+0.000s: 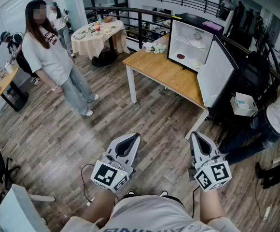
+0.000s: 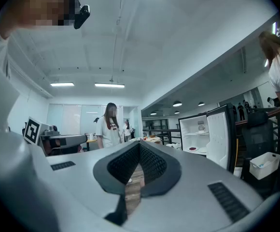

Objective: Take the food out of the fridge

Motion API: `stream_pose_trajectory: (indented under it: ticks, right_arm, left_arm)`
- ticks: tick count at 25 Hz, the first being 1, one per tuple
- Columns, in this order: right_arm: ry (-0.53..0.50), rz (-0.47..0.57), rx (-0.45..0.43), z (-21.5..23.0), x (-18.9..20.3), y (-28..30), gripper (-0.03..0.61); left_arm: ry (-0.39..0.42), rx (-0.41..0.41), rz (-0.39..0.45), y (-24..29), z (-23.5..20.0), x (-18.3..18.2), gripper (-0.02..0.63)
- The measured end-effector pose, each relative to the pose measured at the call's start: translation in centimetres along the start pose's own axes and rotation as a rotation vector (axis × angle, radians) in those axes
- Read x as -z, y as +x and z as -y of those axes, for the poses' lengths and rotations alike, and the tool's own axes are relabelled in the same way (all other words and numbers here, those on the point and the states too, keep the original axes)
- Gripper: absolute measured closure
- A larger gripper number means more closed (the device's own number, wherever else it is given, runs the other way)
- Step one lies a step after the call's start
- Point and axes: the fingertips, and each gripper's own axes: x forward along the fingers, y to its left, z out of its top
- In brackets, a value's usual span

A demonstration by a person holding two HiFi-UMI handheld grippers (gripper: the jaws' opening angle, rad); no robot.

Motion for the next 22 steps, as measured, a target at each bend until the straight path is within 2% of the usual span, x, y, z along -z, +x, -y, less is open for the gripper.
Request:
stream_pose_trajectory:
  ticks: [8, 12, 22]
  right_arm:
    - [-0.002, -0.003, -0.001, 0.0, 0.2, -0.4, 0.56]
    - [0.03, 0.012, 0.01, -0.1, 0.1, -0.5, 0.559]
    - [0.038, -0.001, 0.02, -2.7, 0.7, 0.9, 0.56]
  left_arm:
    - [0.001, 0.002, 0.002, -0.1, 0.6, 0.0, 0.607]
    - [0.0, 0.001, 0.004, -0.4, 0.5, -0.1, 0.607]
    - [-0.005, -0.002, 0.005, -2.7, -1.9, 0.1, 0.607]
